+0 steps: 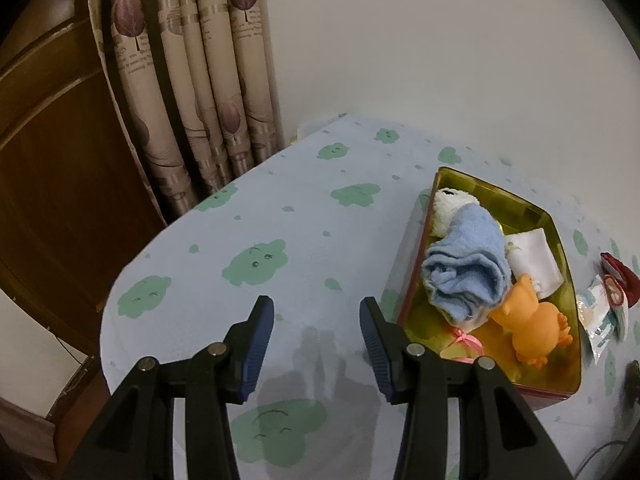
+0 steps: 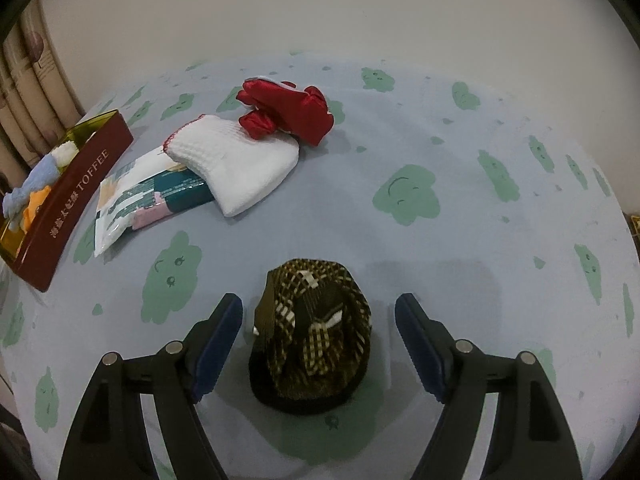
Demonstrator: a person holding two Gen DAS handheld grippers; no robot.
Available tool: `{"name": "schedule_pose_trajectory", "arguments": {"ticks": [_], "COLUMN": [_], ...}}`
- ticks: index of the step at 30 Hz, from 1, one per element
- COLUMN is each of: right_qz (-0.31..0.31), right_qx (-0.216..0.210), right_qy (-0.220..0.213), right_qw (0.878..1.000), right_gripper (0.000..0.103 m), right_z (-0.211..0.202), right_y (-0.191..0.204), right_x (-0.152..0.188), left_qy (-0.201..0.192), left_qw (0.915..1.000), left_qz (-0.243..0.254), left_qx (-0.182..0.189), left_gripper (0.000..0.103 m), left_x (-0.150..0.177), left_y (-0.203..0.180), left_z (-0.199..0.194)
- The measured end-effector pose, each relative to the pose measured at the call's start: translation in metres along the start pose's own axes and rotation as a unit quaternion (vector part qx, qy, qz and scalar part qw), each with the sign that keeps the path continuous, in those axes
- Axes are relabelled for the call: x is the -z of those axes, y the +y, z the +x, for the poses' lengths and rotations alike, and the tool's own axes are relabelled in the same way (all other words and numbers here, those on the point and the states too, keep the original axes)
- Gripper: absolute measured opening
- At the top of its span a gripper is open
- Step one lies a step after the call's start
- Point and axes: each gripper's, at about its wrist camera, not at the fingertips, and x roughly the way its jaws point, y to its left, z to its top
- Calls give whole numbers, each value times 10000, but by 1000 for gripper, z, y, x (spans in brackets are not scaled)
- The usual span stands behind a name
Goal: Organize soft objects
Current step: 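Move the right tool to the brown checkered knit hat and grasp it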
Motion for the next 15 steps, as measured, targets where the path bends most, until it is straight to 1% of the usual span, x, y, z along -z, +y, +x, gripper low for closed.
{"name": "schedule_pose_trajectory", "arguments": {"ticks": [3,5,7,10,15], "right_qz": [70,127,27,-86,-140], "right_qx": [-26,-49,-7,13,3], "right_qy": [-19,-25,-104,-224,-325], "right_qw": [10000,9999,9999,9997,9994], "right_gripper": [76,76,75,63,55], "right_z": [5,8,8,5,4], "right_y": [-3,-3,-1,0,-4], "right_x": [-1,0,2,6,9], "left_qy": [116,101,51,-74,-111], "left_qw": [9997,9993,9983,9950,9859], "left_qz": [112,298,537,960,1520], "left_qx": [157,213,198,275,695], "left_gripper": [46,46,46,46,46], "left_x": [1,3,5,7,10], "left_y": [-7,-17,-29,-52,-99], "left_z": [0,-5,-12,-24,-38]}}
